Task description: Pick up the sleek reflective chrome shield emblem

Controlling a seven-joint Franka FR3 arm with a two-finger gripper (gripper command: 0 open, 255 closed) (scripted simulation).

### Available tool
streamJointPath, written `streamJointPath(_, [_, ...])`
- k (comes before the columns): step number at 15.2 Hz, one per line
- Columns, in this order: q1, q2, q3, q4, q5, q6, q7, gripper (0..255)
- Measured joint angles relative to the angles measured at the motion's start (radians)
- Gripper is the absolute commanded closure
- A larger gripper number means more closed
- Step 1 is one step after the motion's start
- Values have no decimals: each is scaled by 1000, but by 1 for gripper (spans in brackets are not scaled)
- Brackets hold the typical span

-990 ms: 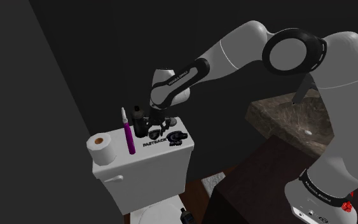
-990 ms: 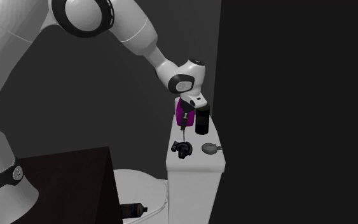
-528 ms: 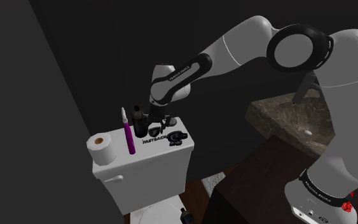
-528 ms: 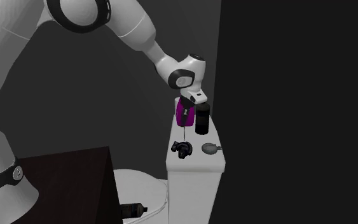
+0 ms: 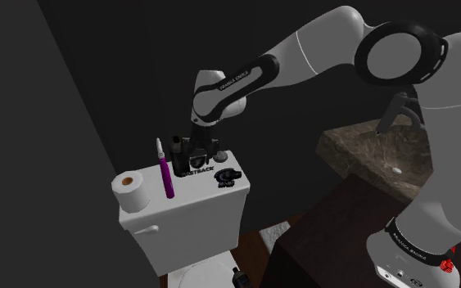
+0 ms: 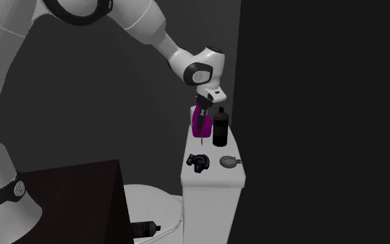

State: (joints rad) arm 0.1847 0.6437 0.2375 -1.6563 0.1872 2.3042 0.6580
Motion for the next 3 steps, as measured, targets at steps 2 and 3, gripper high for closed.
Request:
streamJointPath(2, [-1,-16,1,2,0,-17,4,255])
streamJointPath(3, [-2,-20,1,3,1,-22,4,255])
